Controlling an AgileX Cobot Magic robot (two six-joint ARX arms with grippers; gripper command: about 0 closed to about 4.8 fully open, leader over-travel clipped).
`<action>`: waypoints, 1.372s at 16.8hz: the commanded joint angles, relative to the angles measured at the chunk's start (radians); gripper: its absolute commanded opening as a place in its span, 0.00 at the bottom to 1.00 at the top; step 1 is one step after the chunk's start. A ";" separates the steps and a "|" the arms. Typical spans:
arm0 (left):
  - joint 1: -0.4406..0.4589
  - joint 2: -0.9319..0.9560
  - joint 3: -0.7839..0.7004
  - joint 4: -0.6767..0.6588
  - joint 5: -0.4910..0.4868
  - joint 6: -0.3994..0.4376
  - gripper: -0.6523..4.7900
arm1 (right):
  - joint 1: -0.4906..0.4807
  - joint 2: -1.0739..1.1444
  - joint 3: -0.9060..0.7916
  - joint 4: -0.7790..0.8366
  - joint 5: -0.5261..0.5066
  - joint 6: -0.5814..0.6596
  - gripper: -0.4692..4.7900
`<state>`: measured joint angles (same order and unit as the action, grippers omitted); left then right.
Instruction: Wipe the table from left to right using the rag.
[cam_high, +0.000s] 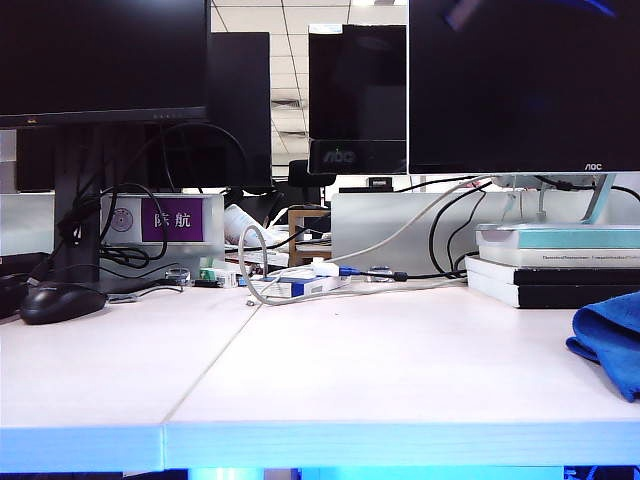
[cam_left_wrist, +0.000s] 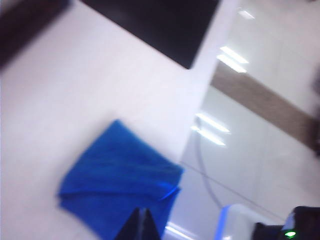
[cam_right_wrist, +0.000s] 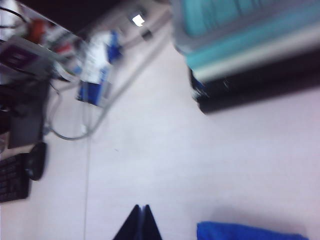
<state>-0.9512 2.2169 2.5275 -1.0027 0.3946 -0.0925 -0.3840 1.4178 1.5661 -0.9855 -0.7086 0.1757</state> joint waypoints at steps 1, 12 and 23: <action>-0.002 -0.060 0.004 -0.031 -0.058 0.018 0.14 | 0.001 -0.080 0.011 0.073 -0.008 -0.001 0.08; -0.008 -0.547 0.004 -0.365 -0.178 0.085 0.11 | 0.183 -0.547 0.010 0.172 0.195 -0.072 0.08; -0.007 -1.088 -0.021 -0.431 -0.400 0.092 0.11 | 0.208 -1.072 -0.528 0.280 0.423 -0.174 0.08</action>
<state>-0.9581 1.1473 2.5137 -1.4288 0.0128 -0.0032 -0.1764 0.3737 1.1007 -0.7513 -0.2886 -0.0010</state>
